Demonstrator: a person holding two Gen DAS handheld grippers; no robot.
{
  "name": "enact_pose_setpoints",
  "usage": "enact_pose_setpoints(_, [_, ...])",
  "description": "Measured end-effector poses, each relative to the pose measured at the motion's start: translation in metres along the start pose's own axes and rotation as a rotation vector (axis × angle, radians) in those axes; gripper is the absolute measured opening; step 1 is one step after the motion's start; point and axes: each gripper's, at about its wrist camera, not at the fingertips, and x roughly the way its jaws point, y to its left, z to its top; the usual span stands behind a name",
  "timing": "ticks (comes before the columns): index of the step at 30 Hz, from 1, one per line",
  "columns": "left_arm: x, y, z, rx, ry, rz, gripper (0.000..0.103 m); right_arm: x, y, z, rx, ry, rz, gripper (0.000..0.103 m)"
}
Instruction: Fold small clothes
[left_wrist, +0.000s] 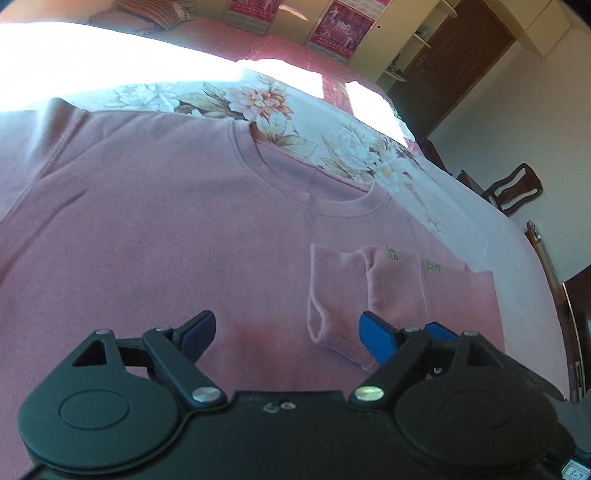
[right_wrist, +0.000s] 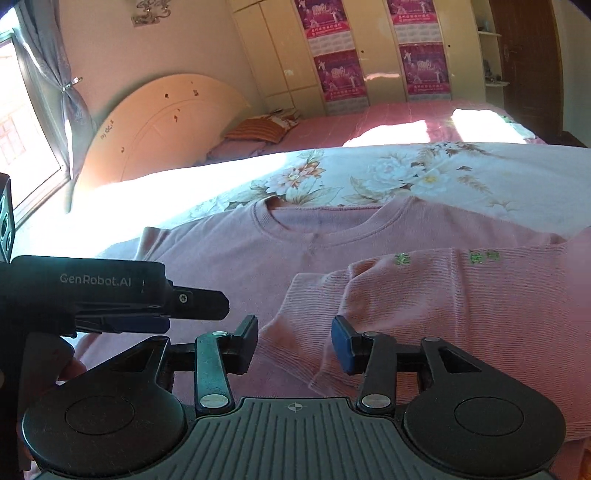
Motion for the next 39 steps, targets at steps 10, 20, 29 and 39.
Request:
enact_pose_setpoints(10, [0.042, -0.02, -0.016, -0.078, 0.007, -0.089, 0.05, -0.083, -0.093, -0.051, 0.15, -0.001, -0.341, 0.044])
enact_pose_setpoints(20, [0.002, -0.034, 0.004, -0.051, -0.201, -0.148, 0.006, -0.076, -0.116, -0.058, 0.204, 0.019, -0.42, 0.044])
enact_pose_setpoints(29, [-0.045, 0.005, 0.034, -0.071, -0.347, -0.075, 0.006, -0.083, -0.109, -0.043, 0.205, -0.055, -0.337, 0.044])
enact_pose_setpoints(39, [-0.055, 0.027, 0.029, -0.132, -0.367, -0.072, 0.006, -0.048, -0.066, -0.056, -0.094, 0.03, -0.425, 0.044])
